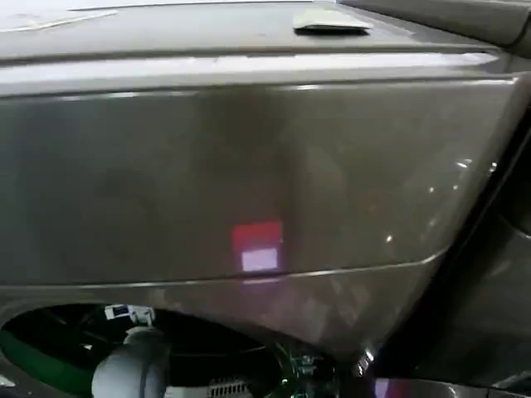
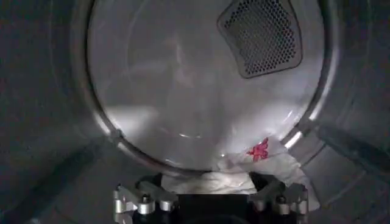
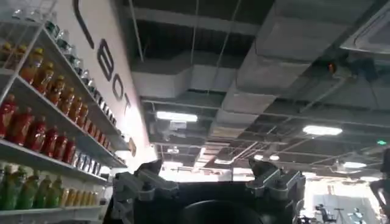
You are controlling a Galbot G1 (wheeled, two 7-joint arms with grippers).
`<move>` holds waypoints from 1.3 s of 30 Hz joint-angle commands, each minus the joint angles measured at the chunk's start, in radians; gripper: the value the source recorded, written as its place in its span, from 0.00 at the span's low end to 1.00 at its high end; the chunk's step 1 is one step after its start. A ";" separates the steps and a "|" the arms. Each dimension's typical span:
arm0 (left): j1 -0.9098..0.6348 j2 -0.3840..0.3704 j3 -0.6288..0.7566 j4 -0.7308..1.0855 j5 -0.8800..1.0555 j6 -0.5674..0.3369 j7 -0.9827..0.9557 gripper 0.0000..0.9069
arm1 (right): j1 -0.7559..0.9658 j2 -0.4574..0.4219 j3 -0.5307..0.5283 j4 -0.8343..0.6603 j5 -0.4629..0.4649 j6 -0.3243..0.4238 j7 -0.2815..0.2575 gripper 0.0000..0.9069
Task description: Grasp the clothes from the dryer.
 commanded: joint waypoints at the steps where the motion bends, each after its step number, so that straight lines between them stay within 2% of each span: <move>1: -0.210 0.004 -0.002 0.197 0.002 0.006 -0.020 1.00 | 0.001 -0.002 -0.001 0.002 -0.005 0.006 -0.001 1.00; 9: -0.461 -0.013 0.011 0.455 0.036 -0.073 -0.011 1.00 | 0.004 -0.007 -0.006 0.005 -0.004 0.006 -0.003 1.00; 18: -0.607 -0.034 -0.007 0.732 0.043 -0.212 -0.011 1.00 | 0.008 -0.011 -0.012 0.010 -0.002 0.004 -0.005 1.00; 22: -0.687 -0.027 -0.018 0.875 0.053 -0.305 0.012 1.00 | 0.007 -0.013 -0.013 0.010 -0.002 0.004 -0.005 1.00; 27: -0.778 -0.040 -0.026 1.017 0.068 -0.352 0.027 1.00 | 0.008 -0.014 -0.014 0.012 -0.002 0.004 -0.007 1.00; 31: -0.821 -0.049 -0.031 1.107 0.180 -0.417 0.048 1.00 | 0.007 -0.009 -0.019 0.018 -0.002 0.006 -0.006 1.00; 39: -0.917 -0.065 -0.054 1.289 0.210 -0.472 0.045 1.00 | 0.009 -0.017 -0.021 0.019 -0.002 0.005 -0.007 1.00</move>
